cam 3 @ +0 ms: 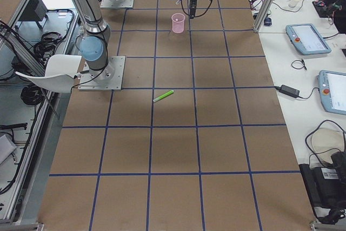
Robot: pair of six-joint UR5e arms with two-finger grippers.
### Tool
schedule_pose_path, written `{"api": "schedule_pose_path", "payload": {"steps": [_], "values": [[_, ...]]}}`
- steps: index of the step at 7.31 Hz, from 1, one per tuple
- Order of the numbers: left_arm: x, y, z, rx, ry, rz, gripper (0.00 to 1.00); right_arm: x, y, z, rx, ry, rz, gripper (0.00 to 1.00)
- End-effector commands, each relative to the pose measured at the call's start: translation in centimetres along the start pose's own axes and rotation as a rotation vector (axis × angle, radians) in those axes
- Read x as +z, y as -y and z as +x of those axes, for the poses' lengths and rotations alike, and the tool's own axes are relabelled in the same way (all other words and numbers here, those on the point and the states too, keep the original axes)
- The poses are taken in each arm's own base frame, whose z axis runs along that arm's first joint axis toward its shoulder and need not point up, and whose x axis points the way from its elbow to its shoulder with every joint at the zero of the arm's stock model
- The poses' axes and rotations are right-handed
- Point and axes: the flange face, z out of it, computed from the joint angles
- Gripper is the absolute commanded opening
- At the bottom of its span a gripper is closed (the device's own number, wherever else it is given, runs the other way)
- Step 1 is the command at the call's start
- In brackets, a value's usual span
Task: Insert purple and pink pens into pink cup
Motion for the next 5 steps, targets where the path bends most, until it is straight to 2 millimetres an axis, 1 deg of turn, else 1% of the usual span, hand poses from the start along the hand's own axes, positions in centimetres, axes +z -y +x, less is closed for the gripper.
{"api": "schedule_pose_path", "payload": {"steps": [1, 2, 3, 4, 5], "values": [[2.9, -1.6, 0.2, -0.01, 0.015, 0.025, 0.0, -0.6, -0.6, 0.1, 0.035, 0.008, 0.005, 1.0], [3.6, -1.5, 0.3, -0.012, 0.025, 0.044, 0.0, -1.3, -1.5, 0.2, 0.048, -0.036, 0.006, 1.0], [4.2, -1.7, 0.5, -0.008, 0.023, 0.048, 0.0, -1.7, -1.8, 0.9, 0.054, -0.113, 0.012, 1.0], [5.5, -3.2, 1.1, -0.003, 0.027, 0.016, 0.0, -2.4, -2.5, 1.1, 0.057, -0.136, 0.012, 1.0], [5.6, -3.8, 1.7, 0.01, 0.023, 0.011, 0.0, -2.7, -2.7, 1.5, 0.059, -0.173, 0.017, 1.0]]}}
